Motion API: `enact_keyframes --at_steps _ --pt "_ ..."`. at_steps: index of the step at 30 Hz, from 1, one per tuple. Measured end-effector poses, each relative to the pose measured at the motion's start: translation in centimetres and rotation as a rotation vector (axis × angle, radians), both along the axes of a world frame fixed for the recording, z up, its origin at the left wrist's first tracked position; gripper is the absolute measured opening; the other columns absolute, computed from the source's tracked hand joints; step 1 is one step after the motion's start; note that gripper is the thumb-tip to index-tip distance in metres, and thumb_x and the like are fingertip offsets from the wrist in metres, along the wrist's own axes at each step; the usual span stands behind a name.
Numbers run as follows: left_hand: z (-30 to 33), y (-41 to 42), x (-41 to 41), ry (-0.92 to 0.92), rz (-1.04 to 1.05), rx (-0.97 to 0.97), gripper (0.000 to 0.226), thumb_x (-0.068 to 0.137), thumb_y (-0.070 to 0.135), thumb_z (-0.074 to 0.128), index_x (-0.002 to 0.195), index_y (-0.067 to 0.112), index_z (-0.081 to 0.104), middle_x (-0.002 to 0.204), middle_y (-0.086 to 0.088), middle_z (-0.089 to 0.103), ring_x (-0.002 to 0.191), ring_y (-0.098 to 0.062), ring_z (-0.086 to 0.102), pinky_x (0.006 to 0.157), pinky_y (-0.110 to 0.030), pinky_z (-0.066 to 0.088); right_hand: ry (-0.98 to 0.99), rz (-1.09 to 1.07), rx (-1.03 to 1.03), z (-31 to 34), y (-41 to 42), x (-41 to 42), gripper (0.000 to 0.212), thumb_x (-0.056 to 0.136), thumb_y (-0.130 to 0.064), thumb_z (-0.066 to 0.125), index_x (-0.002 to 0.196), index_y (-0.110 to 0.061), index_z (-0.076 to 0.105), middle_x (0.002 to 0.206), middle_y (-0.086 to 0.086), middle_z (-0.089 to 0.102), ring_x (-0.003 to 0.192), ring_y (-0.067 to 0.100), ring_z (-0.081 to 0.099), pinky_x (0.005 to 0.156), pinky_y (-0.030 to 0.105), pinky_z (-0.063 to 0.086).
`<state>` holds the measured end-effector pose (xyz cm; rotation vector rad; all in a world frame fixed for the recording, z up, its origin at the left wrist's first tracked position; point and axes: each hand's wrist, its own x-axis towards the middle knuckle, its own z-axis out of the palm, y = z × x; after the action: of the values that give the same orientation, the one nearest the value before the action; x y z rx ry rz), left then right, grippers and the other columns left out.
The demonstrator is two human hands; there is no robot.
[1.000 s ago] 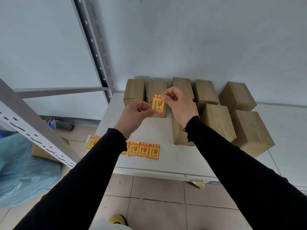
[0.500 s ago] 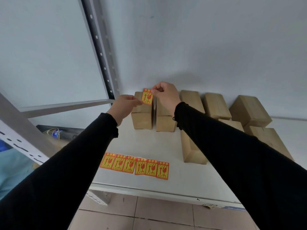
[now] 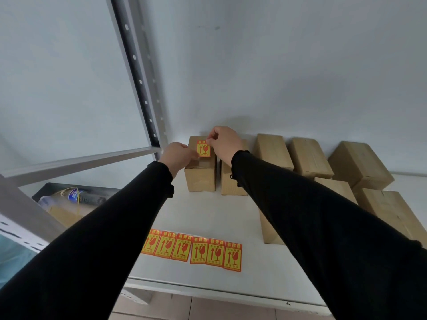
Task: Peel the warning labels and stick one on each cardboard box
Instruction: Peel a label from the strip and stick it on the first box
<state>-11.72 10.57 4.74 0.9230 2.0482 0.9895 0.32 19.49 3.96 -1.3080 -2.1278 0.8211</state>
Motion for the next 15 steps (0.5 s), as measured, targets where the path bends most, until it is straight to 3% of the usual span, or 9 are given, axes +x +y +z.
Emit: enact_keyframes --at_steps 3,15 --pt "-0.4 0.3 -0.1 0.013 0.016 0.001 0.021 0.088 0.018 0.07 0.103 0.003 0.071 0.094 -0.008 0.069 0.069 -0.011 0.058 0.054 -0.021 0.039 -0.028 0.002 0.012 -0.3 0.2 0.1 0.007 0.097 -0.022 0.06 0.091 -0.02 0.064 0.097 -0.004 0.064 0.09 0.016 0.06 0.075 0.028 0.046" --pt "-1.1 1.3 -0.4 0.09 -0.002 -0.017 0.024 0.09 0.021 0.066 0.103 0.001 0.069 0.091 -0.009 0.066 0.068 -0.012 0.055 0.057 -0.022 0.04 -0.081 -0.06 0.042 -1.0 0.8 -0.9 0.009 0.097 -0.027 0.061 0.093 -0.021 0.067 0.097 -0.004 0.066 0.09 0.016 0.062 0.073 0.028 0.049"
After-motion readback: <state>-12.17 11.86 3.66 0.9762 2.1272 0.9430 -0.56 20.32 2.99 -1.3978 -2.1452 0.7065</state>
